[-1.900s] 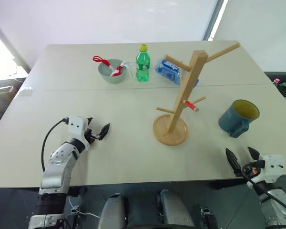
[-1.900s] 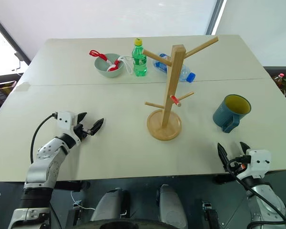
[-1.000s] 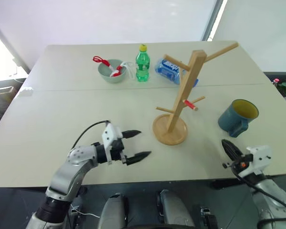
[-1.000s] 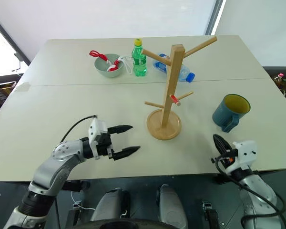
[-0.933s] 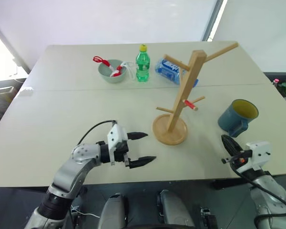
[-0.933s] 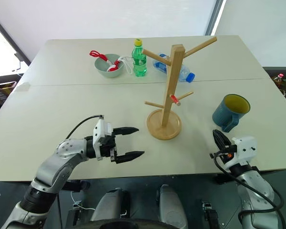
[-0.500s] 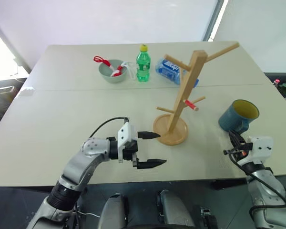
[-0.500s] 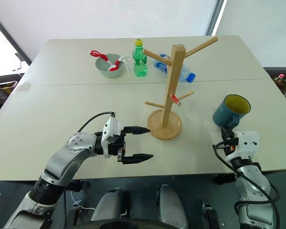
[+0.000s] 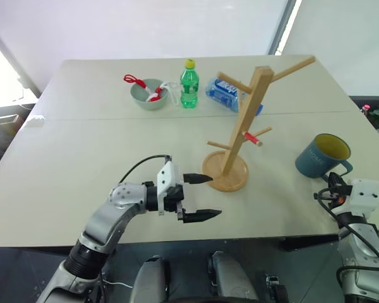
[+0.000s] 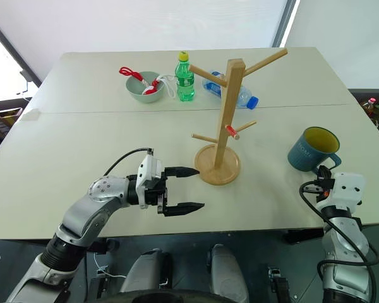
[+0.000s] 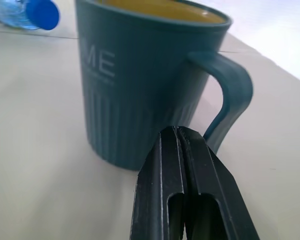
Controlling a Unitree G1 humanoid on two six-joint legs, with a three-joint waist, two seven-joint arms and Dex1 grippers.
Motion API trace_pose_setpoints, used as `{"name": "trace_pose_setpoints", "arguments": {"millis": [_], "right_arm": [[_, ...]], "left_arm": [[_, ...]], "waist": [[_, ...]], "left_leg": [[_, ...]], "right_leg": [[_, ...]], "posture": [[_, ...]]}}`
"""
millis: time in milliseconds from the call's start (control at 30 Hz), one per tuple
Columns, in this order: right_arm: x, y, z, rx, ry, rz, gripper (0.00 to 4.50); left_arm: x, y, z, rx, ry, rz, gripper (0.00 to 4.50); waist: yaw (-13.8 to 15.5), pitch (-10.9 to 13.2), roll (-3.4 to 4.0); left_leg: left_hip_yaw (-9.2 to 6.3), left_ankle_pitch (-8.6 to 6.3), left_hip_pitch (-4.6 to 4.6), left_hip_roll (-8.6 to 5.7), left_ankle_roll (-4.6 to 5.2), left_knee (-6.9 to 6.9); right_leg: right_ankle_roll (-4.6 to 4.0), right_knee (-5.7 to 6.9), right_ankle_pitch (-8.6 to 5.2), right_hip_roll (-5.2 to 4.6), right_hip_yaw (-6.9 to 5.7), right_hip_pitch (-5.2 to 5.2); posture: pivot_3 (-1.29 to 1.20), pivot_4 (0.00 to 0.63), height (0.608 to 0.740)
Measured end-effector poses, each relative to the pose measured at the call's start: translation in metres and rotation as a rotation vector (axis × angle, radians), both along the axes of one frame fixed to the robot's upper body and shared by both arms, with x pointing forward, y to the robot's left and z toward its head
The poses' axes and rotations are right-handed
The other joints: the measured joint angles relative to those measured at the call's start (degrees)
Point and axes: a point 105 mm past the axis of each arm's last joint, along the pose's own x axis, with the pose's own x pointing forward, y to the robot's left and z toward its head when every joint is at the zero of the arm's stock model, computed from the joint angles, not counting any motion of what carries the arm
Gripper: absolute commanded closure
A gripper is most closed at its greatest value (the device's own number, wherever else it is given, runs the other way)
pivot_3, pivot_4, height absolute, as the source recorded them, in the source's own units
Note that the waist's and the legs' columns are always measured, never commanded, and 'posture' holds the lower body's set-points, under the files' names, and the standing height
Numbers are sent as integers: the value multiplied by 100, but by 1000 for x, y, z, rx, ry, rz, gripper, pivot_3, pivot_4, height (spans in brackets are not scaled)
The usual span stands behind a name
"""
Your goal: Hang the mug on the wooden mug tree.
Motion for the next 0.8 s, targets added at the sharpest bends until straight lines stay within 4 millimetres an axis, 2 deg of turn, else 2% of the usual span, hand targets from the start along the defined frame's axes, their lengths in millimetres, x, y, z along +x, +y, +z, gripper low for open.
{"name": "trace_pose_setpoints", "arguments": {"millis": [67, 100, 167, 267, 433, 600, 800], "right_arm": [[-4, 1, -4, 2, 20, 14, 4449], [-8, 3, -6, 3, 31, 25, 3948], [-15, 4, -8, 14, 37, 27, 3329], [-20, 7, -8, 35, 21, 4, 1802], [-18, 5, -6, 39, -5, -53, 1802], [-7, 0, 1, 43, -48, -125, 1802], [2, -10, -5, 73, -46, -196, 1802]], "left_arm": [[0, -1, 0, -4, 0, -1, 0], [0, -1, 0, -3, 0, -1, 0], [0, -1, 0, -3, 0, -2, 0], [0, -1, 0, -4, -1, -3, 0], [-1, -1, 1, -7, -2, -6, 0], [-1, -4, 3, -17, -7, -20, 0], [-1, -4, 3, -19, -10, -21, 0]], "waist": [[5, 0, 0], [13, 0, 0], [7, 0, 1], [-14, -1, 1], [-9, -1, 2], [-6, -1, 2], [-6, -1, 2]], "left_leg": [[-1, 0, 0, 0, 0, 0], [-3, 0, -1, 0, 0, 0], [-2, 0, -1, 1, 0, 0], [-1, 0, 2, 3, 0, 2], [-2, 0, 2, 4, 0, 5], [-2, 0, 0, 2, 0, 5], [-2, 0, -1, 0, 0, 5]], "right_leg": [[0, 0, 0, 0, 0, 0], [0, 0, 0, 0, -2, 0], [1, 0, 0, 0, 0, 1], [0, 1, 0, 0, 1, 2], [0, 2, 0, 0, 2, 2], [0, 1, 0, 0, 2, 2], [0, 1, 0, 0, 2, 2]], "posture": [[0, 150, 740], [0, 150, 740], [0, 150, 740], [0, 150, 740], [0, 150, 740], [0, 150, 740], [0, 150, 740]]}}
